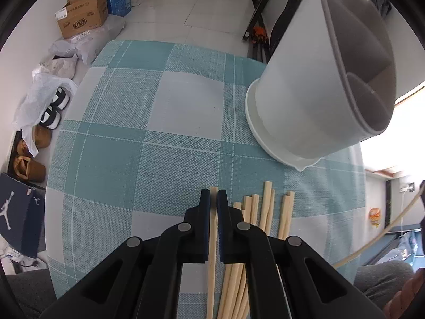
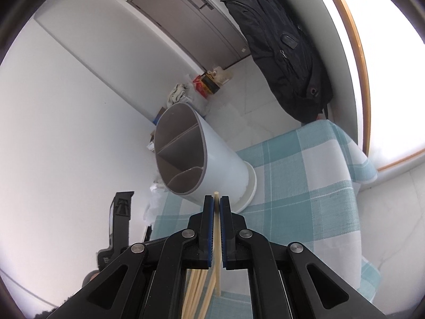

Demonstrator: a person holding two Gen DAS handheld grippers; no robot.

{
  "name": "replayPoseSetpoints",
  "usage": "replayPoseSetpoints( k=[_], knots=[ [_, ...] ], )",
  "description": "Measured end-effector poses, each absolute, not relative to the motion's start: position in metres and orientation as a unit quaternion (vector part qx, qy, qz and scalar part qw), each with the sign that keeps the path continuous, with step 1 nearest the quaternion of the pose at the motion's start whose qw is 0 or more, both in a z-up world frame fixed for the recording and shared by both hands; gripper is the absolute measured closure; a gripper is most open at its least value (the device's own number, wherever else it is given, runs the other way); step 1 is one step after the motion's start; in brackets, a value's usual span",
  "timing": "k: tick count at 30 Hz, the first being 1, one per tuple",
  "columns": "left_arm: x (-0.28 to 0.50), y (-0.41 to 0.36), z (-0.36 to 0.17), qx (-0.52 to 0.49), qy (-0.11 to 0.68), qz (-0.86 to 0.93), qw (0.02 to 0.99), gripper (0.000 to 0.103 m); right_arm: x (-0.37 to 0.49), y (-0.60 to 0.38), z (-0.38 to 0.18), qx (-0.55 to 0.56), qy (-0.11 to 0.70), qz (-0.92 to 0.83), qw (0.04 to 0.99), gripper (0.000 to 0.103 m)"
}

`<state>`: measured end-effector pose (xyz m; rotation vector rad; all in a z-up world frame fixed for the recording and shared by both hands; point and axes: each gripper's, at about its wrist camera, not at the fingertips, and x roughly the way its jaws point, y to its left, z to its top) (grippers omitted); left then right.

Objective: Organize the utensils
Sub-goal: 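Grasp one chopstick with the right gripper while the left gripper grasps another, then lift both held chopsticks up above the white utensil holder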

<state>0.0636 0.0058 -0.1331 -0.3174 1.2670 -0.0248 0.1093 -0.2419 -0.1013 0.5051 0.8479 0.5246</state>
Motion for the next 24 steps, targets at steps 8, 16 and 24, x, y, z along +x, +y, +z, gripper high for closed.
replayPoseSetpoints(
  k=[8, 16, 24],
  knots=[
    [0.030, 0.014, -0.088, -0.162, 0.510, -0.031, 0.844, 0.102, 0.093, -0.228, -0.085, 0.210, 0.373, 0.264, 0.865, 0.099],
    [0.017, 0.012, -0.050, -0.126, 0.429, -0.057, 0.893, 0.102, 0.076, -0.205, -0.065, 0.160, 0.335, 0.274, 0.887, 0.099],
    [0.014, 0.016, -0.030, -0.108, 0.400, -0.084, 0.906, 0.103, 0.070, -0.189, -0.060, 0.151, 0.334, 0.277, 0.888, 0.100]
  ],
)
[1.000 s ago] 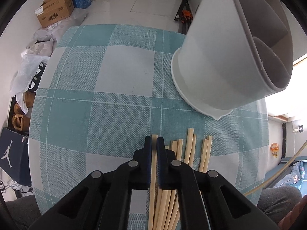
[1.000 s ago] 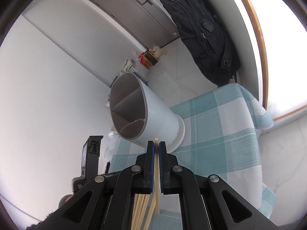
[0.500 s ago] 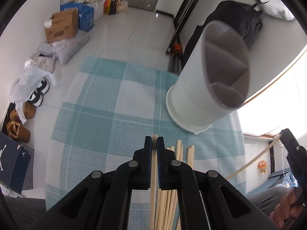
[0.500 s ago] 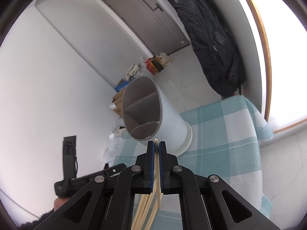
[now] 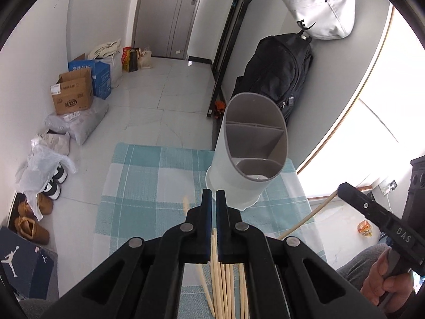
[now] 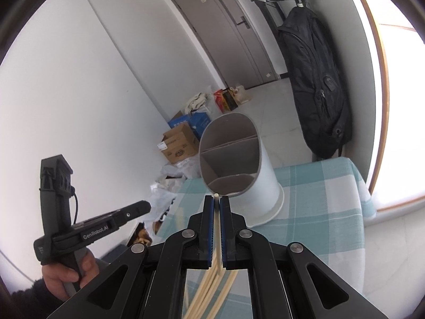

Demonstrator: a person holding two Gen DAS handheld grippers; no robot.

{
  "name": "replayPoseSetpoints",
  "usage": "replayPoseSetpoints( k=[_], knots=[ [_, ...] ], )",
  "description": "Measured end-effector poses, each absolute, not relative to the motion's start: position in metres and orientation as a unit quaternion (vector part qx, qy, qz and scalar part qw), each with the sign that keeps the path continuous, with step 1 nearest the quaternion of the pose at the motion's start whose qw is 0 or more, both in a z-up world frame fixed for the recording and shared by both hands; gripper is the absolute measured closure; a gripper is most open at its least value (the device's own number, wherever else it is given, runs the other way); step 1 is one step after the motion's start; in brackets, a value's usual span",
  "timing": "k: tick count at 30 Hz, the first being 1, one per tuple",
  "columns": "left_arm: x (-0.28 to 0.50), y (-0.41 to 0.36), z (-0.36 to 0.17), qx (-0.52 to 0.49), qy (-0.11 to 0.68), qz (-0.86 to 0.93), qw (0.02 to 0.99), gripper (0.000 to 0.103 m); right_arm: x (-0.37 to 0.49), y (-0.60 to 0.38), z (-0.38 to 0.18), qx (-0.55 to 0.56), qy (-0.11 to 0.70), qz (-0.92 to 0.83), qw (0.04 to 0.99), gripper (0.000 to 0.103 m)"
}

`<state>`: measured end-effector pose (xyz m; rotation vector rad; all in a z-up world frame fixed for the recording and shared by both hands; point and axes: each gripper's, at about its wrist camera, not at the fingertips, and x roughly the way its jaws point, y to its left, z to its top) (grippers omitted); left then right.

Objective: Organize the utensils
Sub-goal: 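Lift both held chopsticks up above the white utensil holder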

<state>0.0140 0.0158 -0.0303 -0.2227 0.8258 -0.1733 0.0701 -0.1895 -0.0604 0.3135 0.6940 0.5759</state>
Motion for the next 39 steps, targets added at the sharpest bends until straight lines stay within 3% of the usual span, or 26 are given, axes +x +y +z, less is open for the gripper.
replayPoseSetpoints(
  k=[4, 10, 14, 17, 26, 28, 29, 30, 31, 39],
  knots=[
    [0.017, 0.019, -0.031, -0.100, 0.403, -0.088, 0.905, 0.103, 0.071, -0.184, -0.058, 0.144, 0.333, 0.276, 0.890, 0.099],
    [0.045, 0.044, -0.084, -0.138, 0.497, -0.042, 0.855, 0.102, 0.074, -0.185, -0.063, 0.150, 0.342, 0.276, 0.886, 0.099],
    [0.063, 0.055, -0.118, -0.146, 0.534, -0.013, 0.833, 0.064, 0.078, -0.191, -0.068, 0.168, 0.347, 0.279, 0.879, 0.099],
    [0.077, 0.056, -0.136, -0.138, 0.549, 0.009, 0.824, 0.059, 0.082, -0.197, -0.071, 0.181, 0.350, 0.281, 0.875, 0.099],
    [0.097, 0.039, -0.169, -0.051, 0.599, 0.056, 0.797, 0.059, 0.089, -0.215, -0.077, 0.220, 0.351, 0.289, 0.863, 0.099],
    [0.097, 0.035, -0.167, -0.041, 0.595, 0.057, 0.800, 0.068, 0.090, -0.217, -0.078, 0.225, 0.353, 0.291, 0.860, 0.099],
    [0.097, 0.034, -0.165, -0.045, 0.595, 0.054, 0.800, 0.077, 0.090, -0.218, -0.078, 0.227, 0.353, 0.291, 0.860, 0.099],
    [0.099, 0.034, -0.165, -0.047, 0.596, 0.054, 0.800, 0.093, 0.090, -0.218, -0.078, 0.228, 0.354, 0.292, 0.859, 0.099],
    [0.100, 0.035, -0.164, -0.056, 0.595, 0.049, 0.800, 0.101, 0.090, -0.218, -0.078, 0.230, 0.353, 0.292, 0.858, 0.099],
    [0.088, 0.041, -0.140, -0.116, 0.546, 0.019, 0.830, 0.101, 0.089, -0.219, -0.077, 0.228, 0.351, 0.289, 0.861, 0.099]
  ],
)
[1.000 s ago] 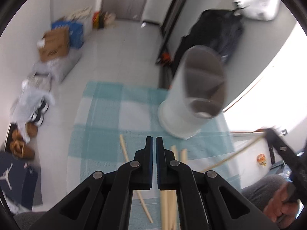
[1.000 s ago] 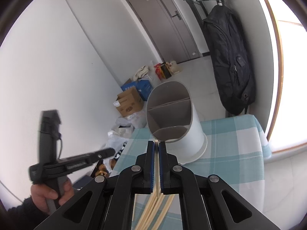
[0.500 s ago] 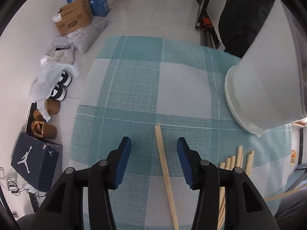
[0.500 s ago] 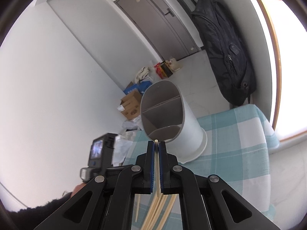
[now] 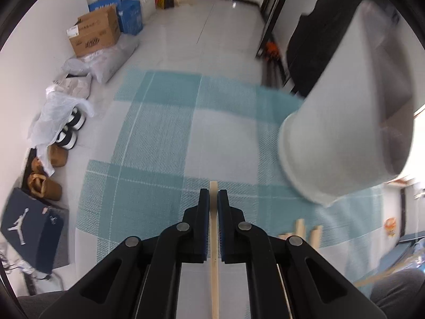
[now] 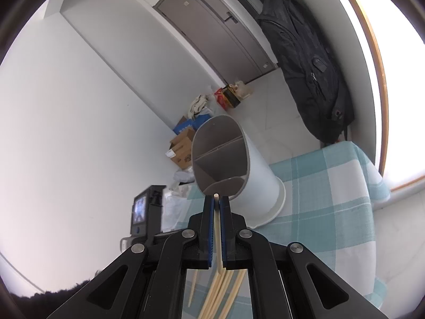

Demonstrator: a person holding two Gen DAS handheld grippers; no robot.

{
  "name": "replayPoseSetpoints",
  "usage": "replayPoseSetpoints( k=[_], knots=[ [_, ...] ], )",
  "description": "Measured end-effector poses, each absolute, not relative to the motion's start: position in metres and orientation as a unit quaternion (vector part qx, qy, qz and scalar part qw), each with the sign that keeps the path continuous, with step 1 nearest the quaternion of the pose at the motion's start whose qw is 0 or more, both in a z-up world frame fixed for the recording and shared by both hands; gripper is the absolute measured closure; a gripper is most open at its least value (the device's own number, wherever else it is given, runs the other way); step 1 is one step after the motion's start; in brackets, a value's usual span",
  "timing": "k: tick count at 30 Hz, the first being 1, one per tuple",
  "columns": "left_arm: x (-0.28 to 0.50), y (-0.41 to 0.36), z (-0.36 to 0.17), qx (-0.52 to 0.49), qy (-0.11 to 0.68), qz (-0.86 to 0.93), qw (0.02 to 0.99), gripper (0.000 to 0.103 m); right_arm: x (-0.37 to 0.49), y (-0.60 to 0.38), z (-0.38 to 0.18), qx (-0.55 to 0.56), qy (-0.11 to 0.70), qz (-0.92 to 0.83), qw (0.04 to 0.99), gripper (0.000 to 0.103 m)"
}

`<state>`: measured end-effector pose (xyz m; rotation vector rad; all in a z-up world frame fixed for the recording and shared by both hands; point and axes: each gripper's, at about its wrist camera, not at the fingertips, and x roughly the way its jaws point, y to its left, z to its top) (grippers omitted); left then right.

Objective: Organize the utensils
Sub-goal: 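Lift both held chopsticks up above the white utensil holder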

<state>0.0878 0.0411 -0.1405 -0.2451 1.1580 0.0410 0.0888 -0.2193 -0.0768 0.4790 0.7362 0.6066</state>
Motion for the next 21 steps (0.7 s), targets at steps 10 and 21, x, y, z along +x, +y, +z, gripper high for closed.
replayPoseSetpoints(
  k=[10, 21],
  knots=[
    [0.035, 0.017, -0.038, -0.135, 0.398, -0.044, 0.906, 0.101, 0.078, -0.207, -0.061, 0.200, 0.340, 0.286, 0.873, 0.099],
    [0.034, 0.015, 0.045, -0.150, 0.240, -0.081, 0.956, 0.101, 0.083, -0.201, -0.002, 0.180, 0.313, 0.287, 0.887, 0.099]
  ],
)
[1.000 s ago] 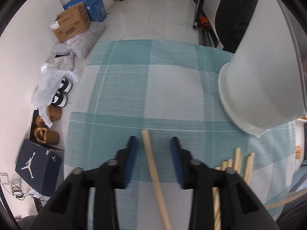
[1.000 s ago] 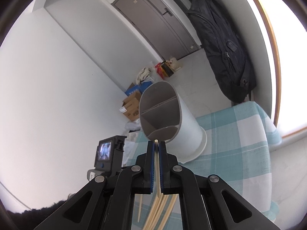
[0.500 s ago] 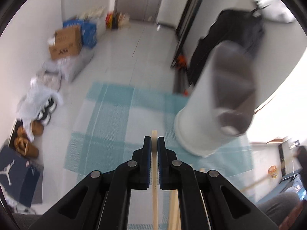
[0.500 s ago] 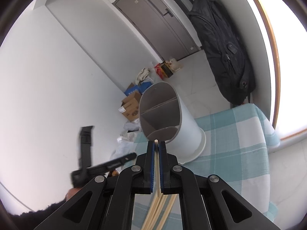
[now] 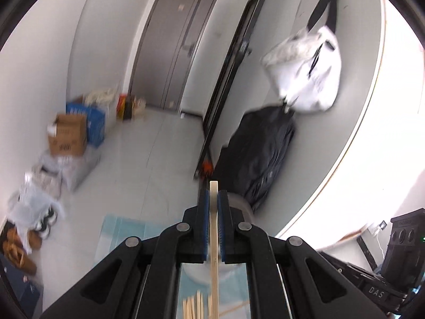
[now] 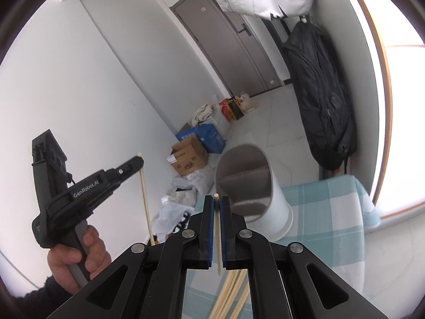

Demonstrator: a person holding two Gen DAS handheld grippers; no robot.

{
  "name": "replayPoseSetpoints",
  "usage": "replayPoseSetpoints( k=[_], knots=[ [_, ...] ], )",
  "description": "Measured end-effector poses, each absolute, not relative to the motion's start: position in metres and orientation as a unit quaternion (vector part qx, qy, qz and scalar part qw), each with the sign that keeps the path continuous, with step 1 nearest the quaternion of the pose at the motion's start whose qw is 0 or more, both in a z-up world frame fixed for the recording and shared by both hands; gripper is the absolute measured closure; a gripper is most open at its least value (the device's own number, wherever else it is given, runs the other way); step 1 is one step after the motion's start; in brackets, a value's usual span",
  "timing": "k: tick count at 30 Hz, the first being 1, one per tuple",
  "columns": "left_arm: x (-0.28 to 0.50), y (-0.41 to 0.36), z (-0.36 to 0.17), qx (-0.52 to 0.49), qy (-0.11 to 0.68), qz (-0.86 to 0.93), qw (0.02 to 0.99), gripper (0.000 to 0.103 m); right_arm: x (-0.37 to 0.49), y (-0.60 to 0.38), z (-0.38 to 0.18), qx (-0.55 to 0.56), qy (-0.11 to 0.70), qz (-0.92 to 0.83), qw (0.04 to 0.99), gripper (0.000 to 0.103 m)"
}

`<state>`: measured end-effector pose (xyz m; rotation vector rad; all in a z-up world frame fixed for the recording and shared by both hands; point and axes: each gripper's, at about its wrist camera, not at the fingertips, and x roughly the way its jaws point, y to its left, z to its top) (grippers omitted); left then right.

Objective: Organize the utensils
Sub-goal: 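Lift both held chopsticks up above the white utensil holder, then open the right gripper over the holder while the left gripper releases its chopstick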

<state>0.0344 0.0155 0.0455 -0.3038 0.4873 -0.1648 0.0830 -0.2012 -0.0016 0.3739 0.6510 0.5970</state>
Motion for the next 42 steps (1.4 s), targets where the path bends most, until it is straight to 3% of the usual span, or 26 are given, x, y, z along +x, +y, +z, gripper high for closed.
replayPoseSetpoints(
  k=[9, 19, 42],
  knots=[
    [0.083, 0.022, 0.073, -0.168, 0.172, -0.070, 0.968, 0.101, 0.125, -0.211, 0.063, 0.171, 0.297, 0.278, 0.897, 0.099],
    [0.136, 0.017, 0.069, -0.157, 0.142, -0.056, 0.976, 0.101, 0.189, -0.198, 0.095, 0.135, 0.288, 0.264, 0.911, 0.099],
    [0.153, -0.002, 0.023, -0.104, 0.126, -0.112, 0.980, 0.101, 0.239, -0.160, 0.037, 0.079, 0.332, 0.258, 0.904, 0.099]
  ],
)
